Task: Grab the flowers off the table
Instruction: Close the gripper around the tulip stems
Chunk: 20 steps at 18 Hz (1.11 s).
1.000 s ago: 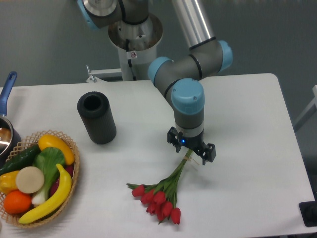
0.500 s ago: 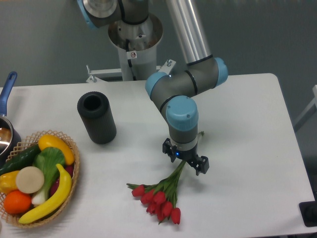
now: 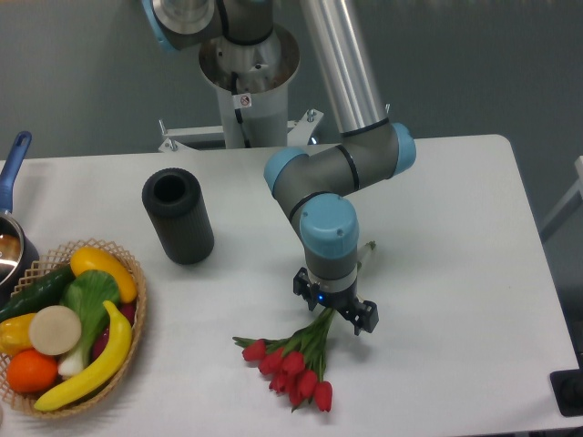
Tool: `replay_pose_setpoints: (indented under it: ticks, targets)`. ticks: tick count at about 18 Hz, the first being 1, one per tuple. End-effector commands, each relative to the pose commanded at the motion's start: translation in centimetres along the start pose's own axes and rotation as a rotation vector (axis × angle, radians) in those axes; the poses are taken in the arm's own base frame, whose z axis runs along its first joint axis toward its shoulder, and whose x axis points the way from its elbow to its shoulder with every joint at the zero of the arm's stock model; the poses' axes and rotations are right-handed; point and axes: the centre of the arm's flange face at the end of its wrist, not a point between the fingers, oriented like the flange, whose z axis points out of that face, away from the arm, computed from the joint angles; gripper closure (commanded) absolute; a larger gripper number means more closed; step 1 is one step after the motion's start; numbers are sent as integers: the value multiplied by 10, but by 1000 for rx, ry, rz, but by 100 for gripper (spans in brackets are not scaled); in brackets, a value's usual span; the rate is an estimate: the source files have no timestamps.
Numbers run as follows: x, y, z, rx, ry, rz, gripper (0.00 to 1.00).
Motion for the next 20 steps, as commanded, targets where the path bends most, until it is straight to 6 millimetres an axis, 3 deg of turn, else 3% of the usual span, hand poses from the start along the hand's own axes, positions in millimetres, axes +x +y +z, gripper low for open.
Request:
replay_pose_setpoints:
  ticks: [5,7,15,20]
  targets:
    - [0,0,-3,3,0,0,56]
    - [2,1,-2,2,3,-12,71]
    - [8,8,-18,-12,-10,-15,76]
    - [-6,18,-48,12,-51,-37,76]
